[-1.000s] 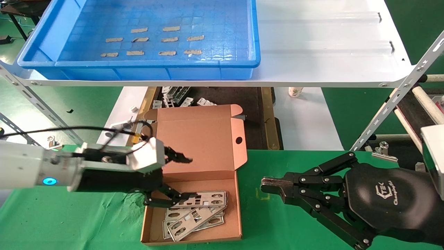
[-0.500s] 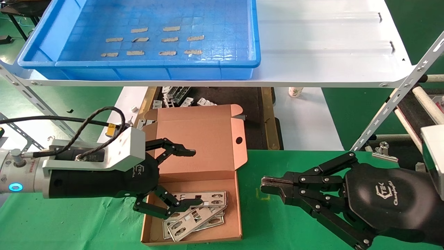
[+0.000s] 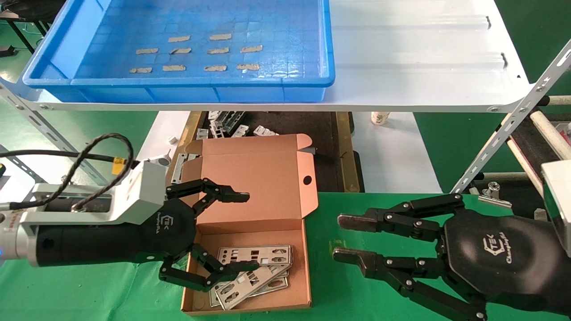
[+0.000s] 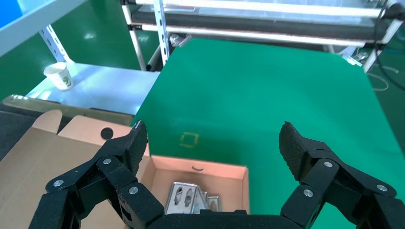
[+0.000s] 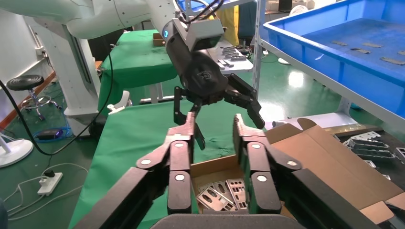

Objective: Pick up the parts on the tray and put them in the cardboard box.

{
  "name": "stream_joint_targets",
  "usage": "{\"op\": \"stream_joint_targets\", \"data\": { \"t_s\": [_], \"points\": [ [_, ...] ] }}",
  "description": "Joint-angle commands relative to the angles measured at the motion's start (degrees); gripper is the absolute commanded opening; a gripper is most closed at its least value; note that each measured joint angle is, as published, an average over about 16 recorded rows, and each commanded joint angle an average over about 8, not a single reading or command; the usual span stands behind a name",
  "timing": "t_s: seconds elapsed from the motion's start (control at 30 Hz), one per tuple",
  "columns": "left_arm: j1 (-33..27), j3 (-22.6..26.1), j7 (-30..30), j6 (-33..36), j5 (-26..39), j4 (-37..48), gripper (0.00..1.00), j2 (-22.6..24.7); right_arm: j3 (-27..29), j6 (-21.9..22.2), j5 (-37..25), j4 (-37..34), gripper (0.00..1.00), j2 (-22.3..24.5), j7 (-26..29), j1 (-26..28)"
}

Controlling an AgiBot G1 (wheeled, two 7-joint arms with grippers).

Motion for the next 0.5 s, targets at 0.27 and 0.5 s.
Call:
{"op": "stream_joint_targets", "data": {
  "t_s": [0.27,0.5],
  "points": [
    [2.87,-3.64,-0.12,2.16,-4.44,-0.83,1.00,-1.14,-0.01,0.00,0.00,0.00,1.00,0.00,0.00,0.00],
    [5.10,-6.49,-0.22,3.84,-7.90,-1.48,1.00,-2.03,-0.01,0.00,0.01,0.00,1.00,0.00,-0.01,0.00]
  ]
}}
